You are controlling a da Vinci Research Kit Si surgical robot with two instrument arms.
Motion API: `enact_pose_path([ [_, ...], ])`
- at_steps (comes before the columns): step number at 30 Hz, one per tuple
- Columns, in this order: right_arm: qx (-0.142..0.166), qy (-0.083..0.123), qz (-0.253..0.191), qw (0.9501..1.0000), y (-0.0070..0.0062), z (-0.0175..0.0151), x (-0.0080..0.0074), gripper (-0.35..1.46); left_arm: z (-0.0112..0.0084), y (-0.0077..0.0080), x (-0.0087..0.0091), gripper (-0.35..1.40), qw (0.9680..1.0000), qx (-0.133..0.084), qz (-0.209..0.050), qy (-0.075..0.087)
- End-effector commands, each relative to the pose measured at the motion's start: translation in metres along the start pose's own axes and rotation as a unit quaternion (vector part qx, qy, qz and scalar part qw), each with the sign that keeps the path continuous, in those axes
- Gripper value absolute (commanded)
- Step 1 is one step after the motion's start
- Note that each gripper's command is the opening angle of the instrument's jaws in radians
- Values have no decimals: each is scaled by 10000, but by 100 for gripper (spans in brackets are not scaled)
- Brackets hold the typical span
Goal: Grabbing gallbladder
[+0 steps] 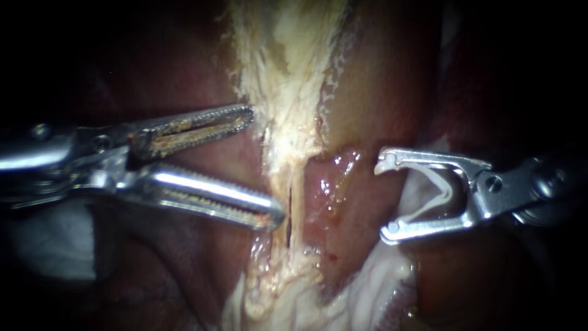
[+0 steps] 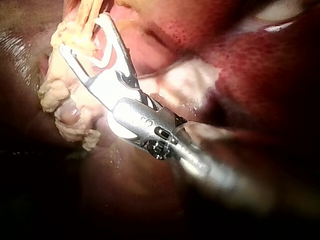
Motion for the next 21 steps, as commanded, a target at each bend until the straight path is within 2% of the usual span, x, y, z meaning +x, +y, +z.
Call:
enact_pose_path([
  [1,2,-1,-1,10000,0,0,0,60,3,1,0,84,10000,-37,-54,-8],
  [9,3,-2,-1,10000,0,-1,0,60,14,7,-2,57,9977,-237,-617,179],
  [10,3,-1,-1,10000,0,-1,0,60,14,8,-2,49,9972,-254,-678,203],
  [16,4,-1,-1,10000,0,-1,0,60,18,19,-1,-35,9930,-351,-1064,362],
  [18,4,-1,-1,10000,0,-1,0,60,18,24,0,-35,9907,-383,-1238,422],
  [21,4,-1,-1,10000,0,-1,0,60,16,33,2,-35,9867,-522,-1415,601],
])
